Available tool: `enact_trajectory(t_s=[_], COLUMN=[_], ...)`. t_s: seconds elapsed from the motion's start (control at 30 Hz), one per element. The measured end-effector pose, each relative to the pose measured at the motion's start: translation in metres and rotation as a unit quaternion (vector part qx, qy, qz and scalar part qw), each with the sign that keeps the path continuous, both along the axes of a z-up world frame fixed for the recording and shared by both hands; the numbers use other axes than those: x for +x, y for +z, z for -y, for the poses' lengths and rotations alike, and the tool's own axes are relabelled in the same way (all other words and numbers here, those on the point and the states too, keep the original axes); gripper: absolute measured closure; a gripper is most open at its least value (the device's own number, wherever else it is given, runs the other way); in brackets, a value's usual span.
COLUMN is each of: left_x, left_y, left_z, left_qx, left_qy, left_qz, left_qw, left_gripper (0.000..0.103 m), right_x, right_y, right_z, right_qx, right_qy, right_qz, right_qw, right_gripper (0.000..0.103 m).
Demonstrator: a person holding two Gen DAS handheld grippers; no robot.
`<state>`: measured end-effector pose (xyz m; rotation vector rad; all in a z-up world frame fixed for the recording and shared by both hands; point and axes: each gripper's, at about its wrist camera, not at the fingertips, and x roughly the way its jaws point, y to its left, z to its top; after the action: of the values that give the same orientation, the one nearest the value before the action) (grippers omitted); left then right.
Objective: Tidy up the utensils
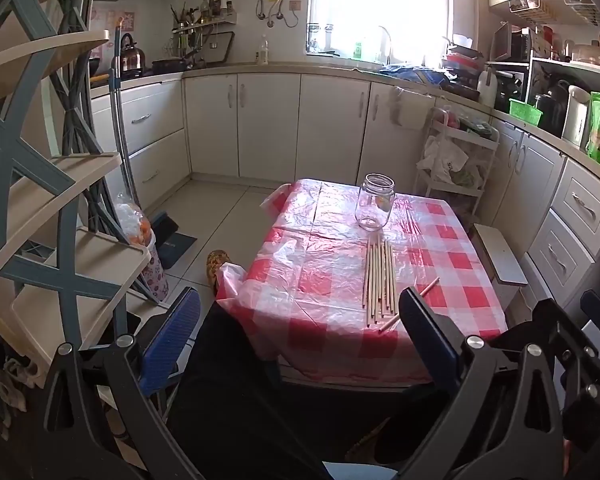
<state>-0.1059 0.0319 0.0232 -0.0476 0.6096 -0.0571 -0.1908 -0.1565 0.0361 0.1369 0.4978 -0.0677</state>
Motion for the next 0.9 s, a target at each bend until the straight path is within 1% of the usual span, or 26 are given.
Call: enact_trajectory(t_s=[0.17,0.2,0.33,0.43,0.47,0.63,0.83,0.9], left_x=[-0.0008,-0.0009,-0.0013,-0.0013,-0.0014,-0.0014,-0.0011,-0.0009], left_y=[-0.0009,-0.0013,-0.0011,-0.0014,-0.0016,-0.0018,-0.0019,-0.0019], left_z=[0.0001,0.0003,0.0009,0.0012,0.0013,0.001,0.001,0.0008], left_qx=[-0.001,0.0,0.001,0.0,0.001,0.001,0.001,0.0], left_qy=[0.0,-0.001,-0.001,-0.001,-0.001,-0.002,-0.002,-0.002], left_qz=[-0.002,-0.003,-0.003,-0.003,-0.003,-0.003,-0.004,-0.004], left_qw=[1.0,1.0,1.0,1.0,1.0,1.0,1.0,1.0], left_gripper=[0.007,0.007,0.007,0.007,0.007,0.007,0.007,0.007], right_x=[-0.0047,0.0001,0.0004,-0.001,-0.0015,-0.0007,-0.0003,-0.0004], right_y=[0.0052,-0.0016,-0.0021,-0.0005,0.001,-0.0009,-0.002,-0.0022], right_z=[0.0065,0.005,-0.0021,-0.0018,0.0047,0.0033,0.002,0.0021], right_qx=[0.004,0.001,0.003,0.006,0.01,0.015,0.01,0.018], right_qy=[0.0,-0.001,-0.001,0.003,0.005,0.005,0.005,0.005], right_qz=[-0.001,0.0,-0.002,-0.008,-0.009,-0.01,-0.011,-0.012], right_qw=[1.0,1.0,1.0,1.0,1.0,1.0,1.0,1.0], right_gripper=[0.007,0.007,0.007,0.007,0.007,0.007,0.007,0.007])
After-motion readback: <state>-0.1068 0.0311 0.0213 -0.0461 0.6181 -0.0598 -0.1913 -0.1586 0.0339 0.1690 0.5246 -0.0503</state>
